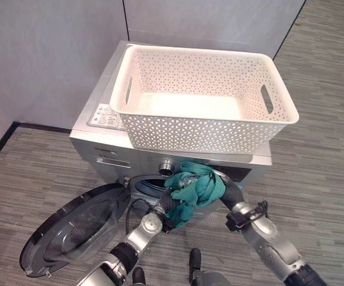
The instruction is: Grab the laundry basket,head to the washer,open it,put in the laundry and shut it.
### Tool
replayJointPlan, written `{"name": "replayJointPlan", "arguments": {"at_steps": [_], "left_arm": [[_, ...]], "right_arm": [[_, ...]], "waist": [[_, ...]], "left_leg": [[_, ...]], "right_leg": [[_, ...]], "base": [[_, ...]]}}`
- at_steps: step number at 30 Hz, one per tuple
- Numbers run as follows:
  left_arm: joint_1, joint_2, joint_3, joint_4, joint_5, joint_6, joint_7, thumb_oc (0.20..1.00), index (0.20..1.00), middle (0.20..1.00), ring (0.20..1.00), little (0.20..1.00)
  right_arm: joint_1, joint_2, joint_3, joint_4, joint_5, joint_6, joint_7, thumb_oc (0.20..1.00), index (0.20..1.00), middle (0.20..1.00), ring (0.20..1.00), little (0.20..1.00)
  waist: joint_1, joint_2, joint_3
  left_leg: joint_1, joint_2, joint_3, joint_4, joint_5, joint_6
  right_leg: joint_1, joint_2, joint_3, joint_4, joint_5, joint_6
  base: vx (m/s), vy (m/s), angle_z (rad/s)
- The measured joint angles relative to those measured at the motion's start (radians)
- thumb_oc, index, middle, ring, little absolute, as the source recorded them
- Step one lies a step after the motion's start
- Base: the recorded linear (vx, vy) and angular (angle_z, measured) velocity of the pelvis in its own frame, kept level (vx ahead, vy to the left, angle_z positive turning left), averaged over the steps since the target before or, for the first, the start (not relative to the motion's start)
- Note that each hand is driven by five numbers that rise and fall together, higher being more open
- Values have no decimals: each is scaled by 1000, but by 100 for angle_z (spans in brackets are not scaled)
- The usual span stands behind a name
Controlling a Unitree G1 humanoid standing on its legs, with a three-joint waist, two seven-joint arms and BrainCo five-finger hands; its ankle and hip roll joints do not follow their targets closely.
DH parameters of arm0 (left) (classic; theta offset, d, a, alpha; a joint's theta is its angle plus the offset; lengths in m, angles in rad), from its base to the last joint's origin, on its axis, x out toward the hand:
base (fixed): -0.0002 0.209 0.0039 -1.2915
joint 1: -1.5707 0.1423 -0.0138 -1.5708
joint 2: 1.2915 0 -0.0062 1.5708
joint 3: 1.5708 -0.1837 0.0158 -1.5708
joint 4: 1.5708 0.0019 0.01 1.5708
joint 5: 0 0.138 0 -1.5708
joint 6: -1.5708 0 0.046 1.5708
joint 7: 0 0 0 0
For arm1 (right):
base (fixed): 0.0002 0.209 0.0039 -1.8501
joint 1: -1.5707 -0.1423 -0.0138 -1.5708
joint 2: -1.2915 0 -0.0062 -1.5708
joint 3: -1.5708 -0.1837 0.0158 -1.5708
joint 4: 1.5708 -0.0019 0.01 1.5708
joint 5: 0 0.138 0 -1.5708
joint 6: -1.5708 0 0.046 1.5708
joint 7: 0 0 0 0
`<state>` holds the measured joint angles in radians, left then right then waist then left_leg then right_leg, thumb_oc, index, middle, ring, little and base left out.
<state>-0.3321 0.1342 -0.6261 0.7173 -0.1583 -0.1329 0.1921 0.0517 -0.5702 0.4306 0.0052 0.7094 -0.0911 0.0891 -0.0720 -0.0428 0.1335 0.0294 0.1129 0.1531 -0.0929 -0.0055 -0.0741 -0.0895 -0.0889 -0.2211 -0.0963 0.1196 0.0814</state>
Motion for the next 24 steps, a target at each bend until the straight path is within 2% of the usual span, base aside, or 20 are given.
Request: {"name": "replayJointPlan", "arguments": {"at_steps": [4, 7, 8, 9, 11, 12, 15, 17, 19, 20, 21, 22, 23, 24], "left_arm": [[22, 12, 24, 1, -6, -7, -2, 200, 200, 200, 200, 200], [48, 15, 52, 1, -53, -34, -10, 200, 200, 200, 200, 200], [57, 15, 61, 0, -79, -40, -16, 200, 200, 200, 200, 200], [75, 18, 71, 1, -122, -43, -24, 200, 200, 200, 200, 200], [89, 21, 81, 1, -150, -44, -29, 200, 200, 200, 200, 200], [103, 25, 94, -1, -158, -48, -48, 200, 200, 200, 200, 200], [136, 41, 104, -17, -176, -53, -66, 200, 200, 200, 200, 200], [147, 48, 102, -31, -192, -54, -82, 200, 200, 200, 200, 200], [139, 48, 102, -31, -195, -55, -88, 200, 200, 200, 200, 200], [113, 47, 92, -32, -196, -60, -90, 200, 200, 200, 200, 200], [84, 47, 82, -30, -197, -60, -91, 200, 200, 200, 200, 200], [81, 40, 79, -30, -197, -62, -94, 200, 200, 200, 200, 200], [103, 20, 77, -29, -198, -67, -97, 200, 200, 200, 200, 200], [107, 20, 70, -27, -197, -64, -99, 200, 200, 200, 200, 200]], "right_arm": [[45, -19, -14, 97, -18, 9, 40, 1000, 1000, 1000, 1000, 1000], [79, -22, -28, 270, -25, 3, 105, 1000, 1000, 1000, 1000, 1000], [87, -12, -36, 345, -38, -1, 120, 1000, 1000, 1000, 1000, 1000], [90, 14, -51, 540, -68, 13, 133, 1000, 1000, 1000, 1000, 1000], [112, 23, -60, 646, -106, 25, 133, 1000, 1000, 1000, 1000, 1000], [100, 92, -130, 839, -175, 14, 127, 1000, 1000, 1000, 1000, 1000], [94, 155, -175, 1035, -293, 35, 91, 1000, 1000, 1000, 1000, 1000], [86, 195, -193, 1108, -354, 53, 67, 1000, 1000, 1000, 1000, 1000], [83, 205, -191, 1098, -376, 55, 56, 1000, 1000, 1000, 1000, 1000], [81, 229, -192, 1101, -395, 50, 36, 1000, 1000, 1000, 1000, 1000], [76, 244, -182, 1102, -418, 51, 21, 1000, 1000, 1000, 1000, 1000], [69, 246, -170, 1108, -441, 55, 16, 1000, 1000, 1000, 1000, 1000], [46, 250, -164, 1119, -470, 64, 2, 1000, 1000, 1000, 1000, 1000], [41, 256, -165, 1115, -475, 65, -2, 1000, 1000, 1000, 1000, 1000]], "waist": [[-3, -8, 5], [1, -14, 8], [1, -16, 9], [3, -18, 10], [0, -18, 11], [3, -23, 13], [5, -23, 17], [13, -21, 19], [24, -21, 38], [35, -41, 57], [27, -51, 73], [30, -42, 75], [42, -19, 68], [42, -22, 70]], "left_leg": [[0, 0, 4, 0, 0, 0], [1, 1, 4, 0, 0, 0], [1, 1, 4, 0, 0, 0], [1, 1, 6, 0, -1, -2], [3, 1, 11, 0, -2, -2], [6, 2, 17, 0, -2, -2], [7, 2, 19, 0, -2, -2], [5, 2, 20, 5, -1, -2], [-1, 1, 19, 26, -3, 1], [-76, -7, 14, 127, -7, -4], [-135, -13, 32, 205, -18, -3], [-150, -10, 61, 193, -20, 4], [-137, -10, 62, 150, -15, 16], [-138, -17, 59, 151, -18, 19]], "right_leg": [[-2, -1, 2, 0, -1, 2], [-2, 1, 3, 0, -1, 2], [-1, 1, 6, 0, -1, 2], [-1, 1, 6, 0, -2, 2], [-2, 0, 8, 0, -2, 2], [-1, 3, 14, 0, -2, 2], [-3, 4, 18, 0, -3, 3], [-3, 3, 18, 0, -4, 2], [5, -1, 15, 3, -2, 2], [3, -25, -11, 6, -4, 1], [3, -47, -55, 1, -6, -8], [4, -47, -74, 8, -7, -9], [6, -36, -82, 9, -7, -8], [8, -44, -87, 13, -10, -3]], "base": [[-2, -4, -2], [1, -2, -1], [0, 0, 0], [0, 0, 0], [22, 25, -7], [26, 39, -7], [12, 49, -7], [-68, 35, -1], [-123, 71, 16], [-8, 178, 72], [54, 179, 97], [60, 122, 81], [68, 122, 39], [70, 138, 26]]}}
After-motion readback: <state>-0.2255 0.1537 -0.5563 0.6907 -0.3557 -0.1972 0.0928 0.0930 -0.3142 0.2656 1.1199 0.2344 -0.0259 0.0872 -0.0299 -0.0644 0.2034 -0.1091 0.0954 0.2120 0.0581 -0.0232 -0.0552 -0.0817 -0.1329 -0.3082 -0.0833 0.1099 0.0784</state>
